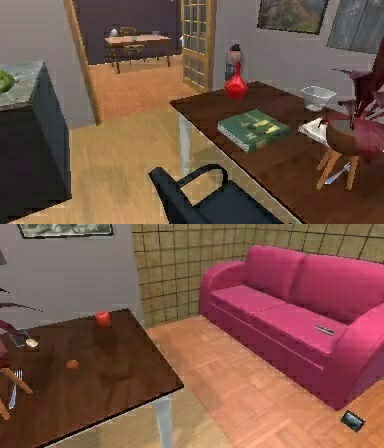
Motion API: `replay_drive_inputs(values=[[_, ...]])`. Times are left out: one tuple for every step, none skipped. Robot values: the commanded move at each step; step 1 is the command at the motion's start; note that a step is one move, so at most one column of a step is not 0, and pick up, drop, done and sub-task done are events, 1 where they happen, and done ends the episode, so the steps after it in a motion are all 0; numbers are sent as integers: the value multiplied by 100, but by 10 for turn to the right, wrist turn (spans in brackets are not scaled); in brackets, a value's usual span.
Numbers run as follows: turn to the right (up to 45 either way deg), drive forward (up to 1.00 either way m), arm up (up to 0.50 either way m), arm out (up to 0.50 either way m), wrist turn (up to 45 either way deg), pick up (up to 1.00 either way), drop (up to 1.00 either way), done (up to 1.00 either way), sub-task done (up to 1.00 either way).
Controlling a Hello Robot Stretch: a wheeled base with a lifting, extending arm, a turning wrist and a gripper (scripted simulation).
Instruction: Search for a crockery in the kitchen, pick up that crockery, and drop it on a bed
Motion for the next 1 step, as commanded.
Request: replay_drive_inputs(values=[[-450, 0, 0, 0, 0, 0, 0, 0, 0]])
